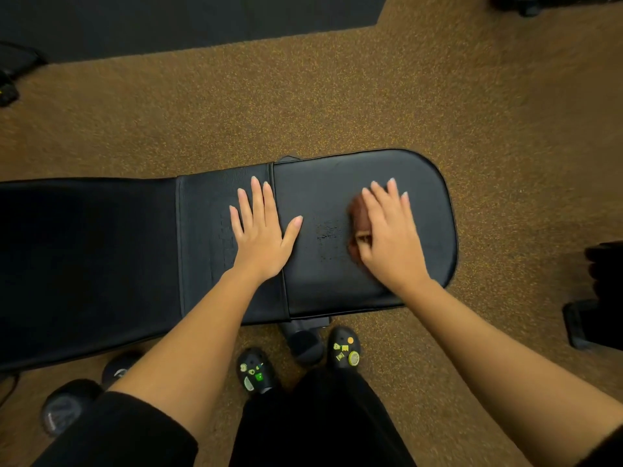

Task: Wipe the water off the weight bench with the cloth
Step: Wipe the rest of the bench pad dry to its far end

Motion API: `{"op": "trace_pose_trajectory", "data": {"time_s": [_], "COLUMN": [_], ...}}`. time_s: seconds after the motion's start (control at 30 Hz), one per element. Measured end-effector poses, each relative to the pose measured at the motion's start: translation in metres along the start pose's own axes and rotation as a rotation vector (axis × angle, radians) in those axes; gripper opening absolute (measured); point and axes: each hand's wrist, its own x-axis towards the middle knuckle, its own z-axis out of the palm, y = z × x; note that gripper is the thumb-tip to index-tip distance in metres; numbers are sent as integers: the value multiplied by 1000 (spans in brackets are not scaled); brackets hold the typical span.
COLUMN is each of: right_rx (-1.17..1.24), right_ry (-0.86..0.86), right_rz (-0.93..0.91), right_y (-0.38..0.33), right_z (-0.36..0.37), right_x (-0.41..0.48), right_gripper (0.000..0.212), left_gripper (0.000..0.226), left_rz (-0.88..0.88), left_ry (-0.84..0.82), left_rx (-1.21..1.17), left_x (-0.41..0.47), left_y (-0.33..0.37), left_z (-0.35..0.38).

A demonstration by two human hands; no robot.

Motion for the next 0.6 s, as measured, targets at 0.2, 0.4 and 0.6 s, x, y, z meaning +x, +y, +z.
{"op": "trace_pose_trajectory", "data": {"time_s": [0.2, 0.4, 0.6], "right_rx": [122, 275, 486], "right_ry": [-29, -241, 198], "right_rz": [-50, -297, 157], "right_y": [-18, -9, 18], "right_z": [10, 7, -28], "right_x": [-6, -49, -23], "right_gripper": [70, 60, 50], "left_gripper": [75, 74, 68], "left_rz": [1, 1, 40], "left_ry": [0, 8, -14], "left_rx": [-9, -29, -139], "left_x": [0, 0, -1], "left_y": [0, 0, -3], "left_z": [1, 1, -4]}}
